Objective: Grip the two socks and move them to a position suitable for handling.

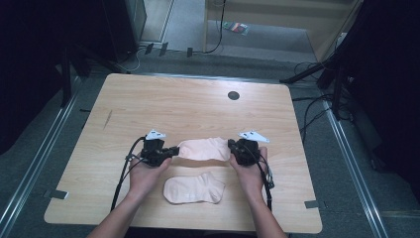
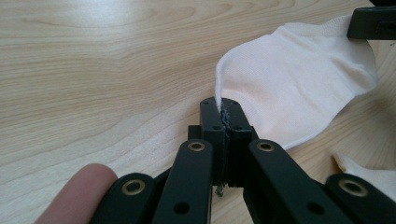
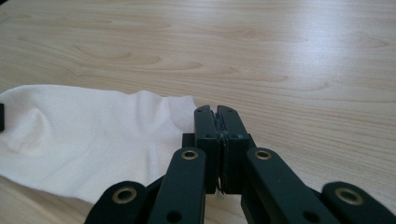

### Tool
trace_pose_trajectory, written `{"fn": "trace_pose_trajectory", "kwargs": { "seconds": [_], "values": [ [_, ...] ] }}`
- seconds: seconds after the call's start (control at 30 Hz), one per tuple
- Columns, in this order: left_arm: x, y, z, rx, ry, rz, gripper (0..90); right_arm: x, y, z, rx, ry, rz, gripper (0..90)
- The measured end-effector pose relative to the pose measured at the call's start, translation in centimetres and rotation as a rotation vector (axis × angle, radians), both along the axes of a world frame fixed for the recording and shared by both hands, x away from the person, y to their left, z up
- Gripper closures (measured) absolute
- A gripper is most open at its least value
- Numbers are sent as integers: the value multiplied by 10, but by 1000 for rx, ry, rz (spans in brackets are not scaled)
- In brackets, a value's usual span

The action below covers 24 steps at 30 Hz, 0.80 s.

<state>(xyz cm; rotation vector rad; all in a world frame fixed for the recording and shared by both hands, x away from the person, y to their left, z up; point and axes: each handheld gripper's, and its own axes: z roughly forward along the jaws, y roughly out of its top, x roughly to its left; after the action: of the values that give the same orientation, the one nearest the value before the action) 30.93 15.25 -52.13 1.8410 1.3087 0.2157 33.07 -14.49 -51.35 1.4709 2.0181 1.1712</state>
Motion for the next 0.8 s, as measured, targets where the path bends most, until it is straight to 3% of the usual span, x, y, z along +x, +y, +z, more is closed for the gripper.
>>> {"fn": "trace_pose_trajectory", "kwargs": {
  "seconds": [0.17, 0.4, 0.8],
  "values": [
    [-8, 10, 6, -17, -6, -4, 900, -11, 3, 10, 14, -19, 15, 890],
    [-31, 19, 16, -26, -33, -17, 900, -30, 9, 19, 3, -49, 46, 890],
    [-72, 25, 18, -36, -48, -48, 900, -65, 12, 20, 11, -57, 79, 889]
  ]
}}
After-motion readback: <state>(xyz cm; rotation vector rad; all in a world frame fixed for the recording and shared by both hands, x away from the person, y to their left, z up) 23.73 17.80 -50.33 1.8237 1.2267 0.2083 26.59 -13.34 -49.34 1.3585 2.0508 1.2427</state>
